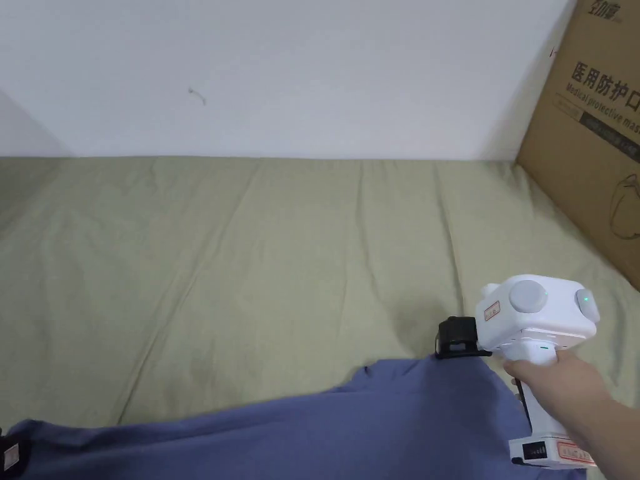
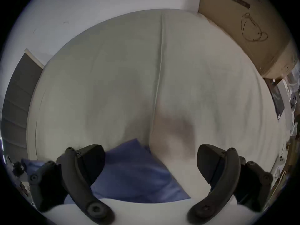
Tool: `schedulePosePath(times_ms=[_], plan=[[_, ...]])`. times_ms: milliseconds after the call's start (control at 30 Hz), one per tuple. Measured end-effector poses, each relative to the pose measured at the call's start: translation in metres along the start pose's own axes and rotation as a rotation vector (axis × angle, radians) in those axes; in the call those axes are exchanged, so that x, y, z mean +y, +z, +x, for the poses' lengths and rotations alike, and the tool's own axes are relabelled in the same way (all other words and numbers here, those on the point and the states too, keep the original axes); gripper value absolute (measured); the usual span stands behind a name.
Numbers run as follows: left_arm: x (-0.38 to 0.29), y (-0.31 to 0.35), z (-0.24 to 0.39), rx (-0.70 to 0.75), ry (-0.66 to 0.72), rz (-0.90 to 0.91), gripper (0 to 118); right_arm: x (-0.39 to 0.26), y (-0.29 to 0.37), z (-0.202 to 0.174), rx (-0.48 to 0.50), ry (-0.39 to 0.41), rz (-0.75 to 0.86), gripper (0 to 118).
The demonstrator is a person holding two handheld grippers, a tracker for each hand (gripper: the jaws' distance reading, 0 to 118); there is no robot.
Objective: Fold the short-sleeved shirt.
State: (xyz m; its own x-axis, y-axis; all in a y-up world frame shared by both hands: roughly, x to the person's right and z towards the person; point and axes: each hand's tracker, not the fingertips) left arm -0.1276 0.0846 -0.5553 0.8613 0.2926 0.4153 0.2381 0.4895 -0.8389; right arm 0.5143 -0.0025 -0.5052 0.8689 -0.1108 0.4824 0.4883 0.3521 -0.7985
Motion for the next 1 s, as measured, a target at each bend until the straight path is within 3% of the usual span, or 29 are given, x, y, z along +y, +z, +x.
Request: schedulePosePath(times_ms=[33, 133, 167, 233, 267, 300, 333, 500, 667, 800, 1000], plan=[[0.000, -0.003, -0.001, 0.006, 0.000, -0.006, 2, 0.000, -0.003, 0.000, 0.012, -0.013, -0.003, 94], [-0.002, -0.010, -0.006, 0.017, 0.003, -0.028, 2, -0.004, -0.001, -0.002, -0.004, -0.007, 0.001, 92], [-0.001, -0.011, -0.007, 0.019, 0.001, -0.034, 2, -0.006, 0.003, -0.003, -0.004, 0.008, 0.010, 86], [-0.003, -0.011, -0.008, 0.021, -0.004, -0.038, 2, -0.010, 0.012, -0.007, -0.017, 0.068, 0.031, 58], [-0.004, -0.010, -0.008, 0.022, -0.003, -0.037, 2, -0.012, 0.020, -0.007, 0.014, 0.082, 0.043, 22], [-0.004, -0.009, -0.007, 0.019, 0.003, -0.032, 2, -0.016, 0.026, -0.010, 0.034, 0.079, 0.044, 5], [-0.005, -0.007, -0.007, 0.015, 0.011, -0.027, 2, -0.020, 0.036, -0.011, -0.020, 0.110, 0.086, 5], [-0.011, 0.018, -0.003, -0.010, 0.026, -0.003, 2, -0.036, 0.097, 0.001, 0.095, 0.072, 0.154, 4], [-0.015, 0.053, 0.006, 0.002, -0.017, 0.019, 2, -0.068, 0.173, 0.016, 0.111, 0.099, 0.229, 4], [-0.022, 0.086, 0.010, -0.026, -0.017, 0.052, 2, -0.112, 0.228, 0.041, 0.182, 0.027, 0.275, 4], [-0.048, 0.120, 0.015, -0.069, -0.021, 0.057, 2, -0.195, 0.273, 0.070, 0.209, -0.032, 0.261, 4]])
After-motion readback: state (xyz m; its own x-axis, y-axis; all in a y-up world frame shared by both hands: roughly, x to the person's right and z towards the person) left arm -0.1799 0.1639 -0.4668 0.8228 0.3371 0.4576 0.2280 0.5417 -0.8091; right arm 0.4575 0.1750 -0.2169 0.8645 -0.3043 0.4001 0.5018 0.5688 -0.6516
